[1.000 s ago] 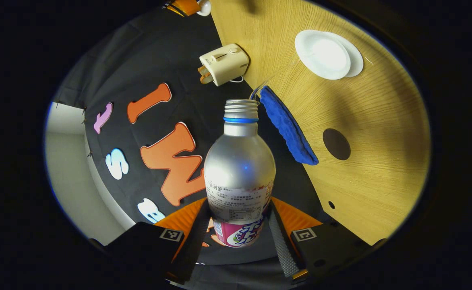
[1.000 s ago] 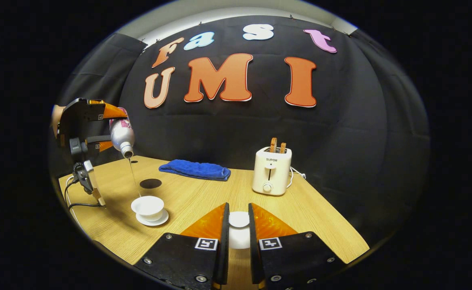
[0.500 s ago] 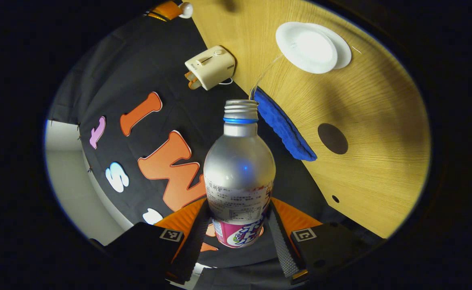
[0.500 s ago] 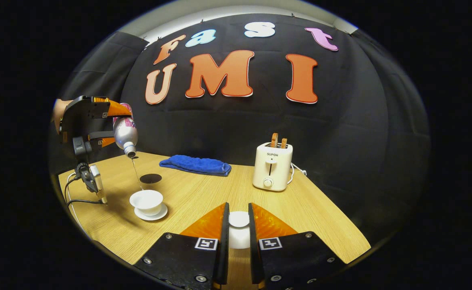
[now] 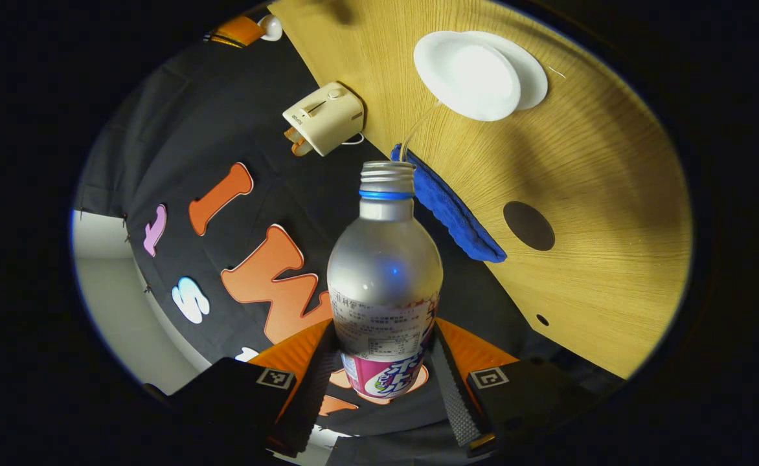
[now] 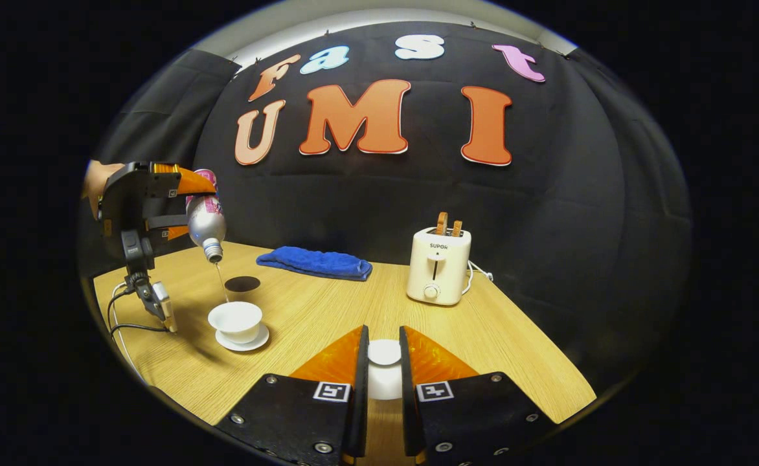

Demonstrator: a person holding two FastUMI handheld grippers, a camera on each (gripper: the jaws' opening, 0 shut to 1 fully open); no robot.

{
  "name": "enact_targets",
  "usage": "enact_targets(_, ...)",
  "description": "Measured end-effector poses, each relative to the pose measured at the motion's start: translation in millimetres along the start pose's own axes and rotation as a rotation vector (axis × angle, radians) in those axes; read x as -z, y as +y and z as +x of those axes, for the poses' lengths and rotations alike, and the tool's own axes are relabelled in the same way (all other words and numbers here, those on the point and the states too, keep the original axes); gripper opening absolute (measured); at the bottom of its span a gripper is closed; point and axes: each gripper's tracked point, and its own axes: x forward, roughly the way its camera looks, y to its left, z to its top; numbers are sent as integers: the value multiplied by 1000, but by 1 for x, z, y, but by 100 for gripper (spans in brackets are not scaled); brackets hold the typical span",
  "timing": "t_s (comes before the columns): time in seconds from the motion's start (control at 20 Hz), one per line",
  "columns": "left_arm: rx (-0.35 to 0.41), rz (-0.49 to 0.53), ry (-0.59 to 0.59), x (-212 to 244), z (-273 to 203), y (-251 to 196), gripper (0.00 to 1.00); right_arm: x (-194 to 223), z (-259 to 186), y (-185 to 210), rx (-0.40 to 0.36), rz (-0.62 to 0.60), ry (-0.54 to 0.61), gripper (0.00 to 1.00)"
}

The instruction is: Open the teacup lid with one hand, grasp the water bottle and pour water into the teacup with the other hand; after pouring, place the water bottle on the coaster and then close the teacup lid.

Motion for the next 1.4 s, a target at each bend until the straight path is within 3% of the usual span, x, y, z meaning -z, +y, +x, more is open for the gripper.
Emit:
enact_targets(0.35,-36,-10,-23,-9,-6,-1,83,0,-1,4,1,-16,4,23)
enact_targets(0.6,-102,-130,-33,-4,-9,17,83,-4,0,15,-12,-25,8,19)
enact_targets(0.7,-141,-198,-31,3,-14,27,80,-8,3,19,-14,-29,6,23)
enact_targets(0.85,-148,-359,4,18,-16,30,82,-11,8,26,-17,-43,5,23)
enact_targets(0.9,-130,-463,16,18,-16,27,78,-11,10,30,-19,-49,12,23)
enact_targets(0.95,-127,-531,23,18,-17,27,83,-11,11,33,-22,-51,16,23)
enact_targets(1.0,-129,-603,25,20,-17,29,83,-11,11,37,-27,-54,19,19)
enact_targets(1.05,-135,-680,30,22,-17,31,83,-13,13,40,-31,-58,19,23)
enact_targets(1.2,-142,-927,54,32,-16,33,83,-12,18,48,-34,-81,27,23)
enact_targets(1.25,-137,-1007,54,31,-16,31,83,-11,19,51,-37,-83,32,19)
enact_targets(1.3,-137,-1082,61,34,-14,32,83,-11,20,54,-41,-85,35,23)
enact_targets(1.4,-153,-1213,70,41,-10,33,83,-12,22,59,-48,-86,36,23)
